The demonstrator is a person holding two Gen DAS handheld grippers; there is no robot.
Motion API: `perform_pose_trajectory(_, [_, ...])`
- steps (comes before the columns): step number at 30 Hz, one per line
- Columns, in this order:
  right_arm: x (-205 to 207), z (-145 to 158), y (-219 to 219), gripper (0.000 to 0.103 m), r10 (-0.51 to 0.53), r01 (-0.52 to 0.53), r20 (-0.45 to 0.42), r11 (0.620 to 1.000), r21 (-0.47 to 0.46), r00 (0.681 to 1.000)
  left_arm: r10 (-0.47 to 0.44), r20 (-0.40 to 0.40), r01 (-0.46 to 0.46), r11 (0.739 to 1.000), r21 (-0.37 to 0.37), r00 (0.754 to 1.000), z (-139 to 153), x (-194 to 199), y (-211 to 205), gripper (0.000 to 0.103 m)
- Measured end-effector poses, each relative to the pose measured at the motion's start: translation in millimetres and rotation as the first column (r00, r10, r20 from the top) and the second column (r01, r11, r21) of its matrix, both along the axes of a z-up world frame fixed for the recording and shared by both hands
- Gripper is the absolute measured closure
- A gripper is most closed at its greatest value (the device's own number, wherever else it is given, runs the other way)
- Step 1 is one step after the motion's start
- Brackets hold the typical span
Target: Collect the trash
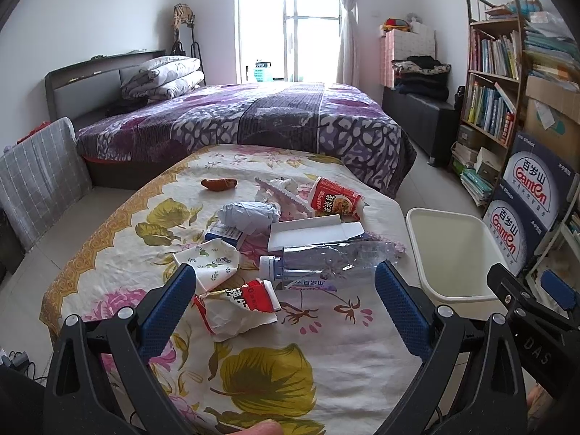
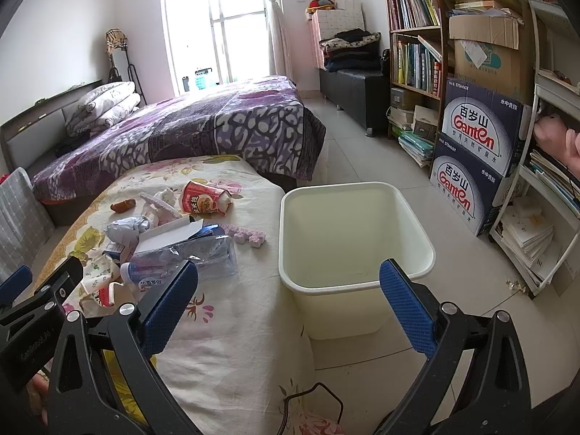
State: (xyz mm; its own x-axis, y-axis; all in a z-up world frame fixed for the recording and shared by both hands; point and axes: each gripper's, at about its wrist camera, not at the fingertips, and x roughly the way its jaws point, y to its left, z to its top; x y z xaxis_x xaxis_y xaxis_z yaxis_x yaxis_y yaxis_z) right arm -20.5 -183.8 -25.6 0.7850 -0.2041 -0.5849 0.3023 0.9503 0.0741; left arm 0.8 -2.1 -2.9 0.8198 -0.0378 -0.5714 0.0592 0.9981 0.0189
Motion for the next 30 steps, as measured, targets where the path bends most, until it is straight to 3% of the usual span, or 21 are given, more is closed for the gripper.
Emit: perform_pose_trajectory(30, [0.7,-2.1,-1.3,0.007,-0.001,0.001,-0.003,1.0,0.01,1.0,0.001,-0.011,-0.001,1.0,-0.002,1.0,-9.6,1.0,3.8,0.007])
